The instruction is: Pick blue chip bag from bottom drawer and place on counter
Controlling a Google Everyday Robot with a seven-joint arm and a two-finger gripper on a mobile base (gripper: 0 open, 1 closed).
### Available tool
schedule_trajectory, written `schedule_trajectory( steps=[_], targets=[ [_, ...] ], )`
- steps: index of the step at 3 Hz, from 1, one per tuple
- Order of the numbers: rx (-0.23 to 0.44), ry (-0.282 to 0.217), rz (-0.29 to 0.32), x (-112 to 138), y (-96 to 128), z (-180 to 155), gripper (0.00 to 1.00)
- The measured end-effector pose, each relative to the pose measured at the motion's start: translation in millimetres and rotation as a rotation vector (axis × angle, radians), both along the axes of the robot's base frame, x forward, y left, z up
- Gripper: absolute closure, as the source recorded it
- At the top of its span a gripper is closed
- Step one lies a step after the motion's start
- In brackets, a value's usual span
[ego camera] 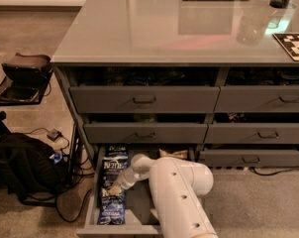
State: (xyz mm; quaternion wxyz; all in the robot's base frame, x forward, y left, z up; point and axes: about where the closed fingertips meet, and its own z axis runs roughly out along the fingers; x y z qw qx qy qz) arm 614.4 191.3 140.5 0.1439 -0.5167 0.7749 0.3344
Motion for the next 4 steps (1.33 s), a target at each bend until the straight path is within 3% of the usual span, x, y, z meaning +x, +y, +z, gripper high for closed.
schedule_trajectory(
  steps=[1, 2, 3, 4],
  targets=[
    [0.044, -0.020, -0.038, 4, -18, 25, 0.87],
    [0.191, -0.056, -0.106, 29, -55, 74, 1.00],
    [0.410, -0.166, -0.045, 38, -95, 174, 1.00],
    [0.571, -0.303, 0.155, -17, -123, 277, 1.00]
  ],
)
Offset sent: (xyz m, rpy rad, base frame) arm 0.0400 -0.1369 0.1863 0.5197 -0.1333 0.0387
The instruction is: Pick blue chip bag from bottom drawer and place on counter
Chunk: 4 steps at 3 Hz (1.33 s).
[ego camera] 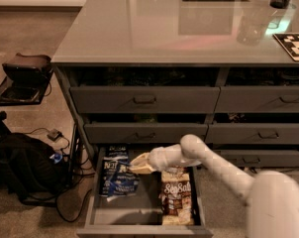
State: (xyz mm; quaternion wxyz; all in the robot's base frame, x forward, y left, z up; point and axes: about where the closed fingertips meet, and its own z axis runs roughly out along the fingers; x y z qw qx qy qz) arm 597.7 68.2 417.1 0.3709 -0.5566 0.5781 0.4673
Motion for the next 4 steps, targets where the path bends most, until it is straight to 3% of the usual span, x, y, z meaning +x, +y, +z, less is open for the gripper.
schedule_trajectory(
  steps=[1, 2, 3, 4],
  targets=[
    [0.016, -0.283, 0.123, -51, -40, 89, 1.00],
    [-0.032, -0.471, 0.101, -87, -74, 160, 1.00],
    [-0.061, -0.543, 0.052, -133, -109, 215, 1.00],
    [-0.074, -0.589, -0.056, -158, -163, 273, 1.00]
  ],
)
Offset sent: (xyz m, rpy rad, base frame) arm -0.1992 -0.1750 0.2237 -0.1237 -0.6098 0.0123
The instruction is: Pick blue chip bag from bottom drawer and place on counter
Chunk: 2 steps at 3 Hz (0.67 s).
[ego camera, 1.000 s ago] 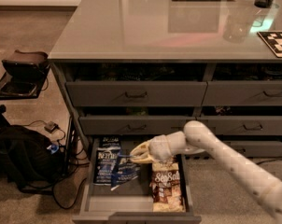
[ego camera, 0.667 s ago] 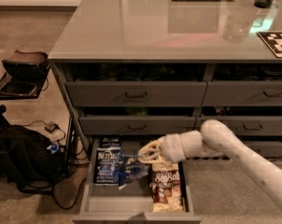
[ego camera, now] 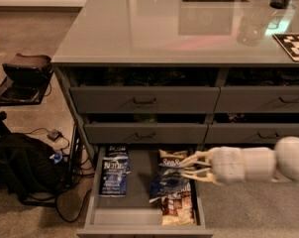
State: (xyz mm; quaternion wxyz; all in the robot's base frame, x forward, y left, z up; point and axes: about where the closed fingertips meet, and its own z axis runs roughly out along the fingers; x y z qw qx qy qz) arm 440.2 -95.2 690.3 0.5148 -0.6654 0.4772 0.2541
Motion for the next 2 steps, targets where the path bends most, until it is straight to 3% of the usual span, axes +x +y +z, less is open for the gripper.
schedule_trajectory(
  steps=[1, 2],
  targets=[
    [0.053, 0.018, -0.141, 0, -56, 50, 1.00],
    [0.112, 0.056, -0.277, 9, -97, 92, 1.00]
  ],
)
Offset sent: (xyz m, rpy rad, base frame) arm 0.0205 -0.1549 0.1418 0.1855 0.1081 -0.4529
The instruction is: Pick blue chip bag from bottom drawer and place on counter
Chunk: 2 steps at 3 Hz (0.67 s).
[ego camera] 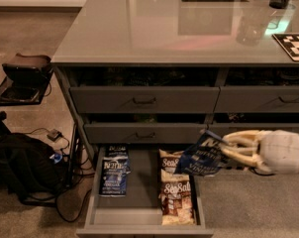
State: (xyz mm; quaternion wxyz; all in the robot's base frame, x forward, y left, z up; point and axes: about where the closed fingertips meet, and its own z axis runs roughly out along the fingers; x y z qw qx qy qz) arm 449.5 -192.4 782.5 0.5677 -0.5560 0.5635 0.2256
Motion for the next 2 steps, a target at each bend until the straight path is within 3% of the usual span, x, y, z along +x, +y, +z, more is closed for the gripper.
schedule_trajectory(
  steps=[1, 2],
  targets=[
    [0.050, 0.032, -0.100, 9, -23, 37, 1.00],
    [0.084, 0.044, -0.158, 14, -33, 67, 1.00]
  ],
)
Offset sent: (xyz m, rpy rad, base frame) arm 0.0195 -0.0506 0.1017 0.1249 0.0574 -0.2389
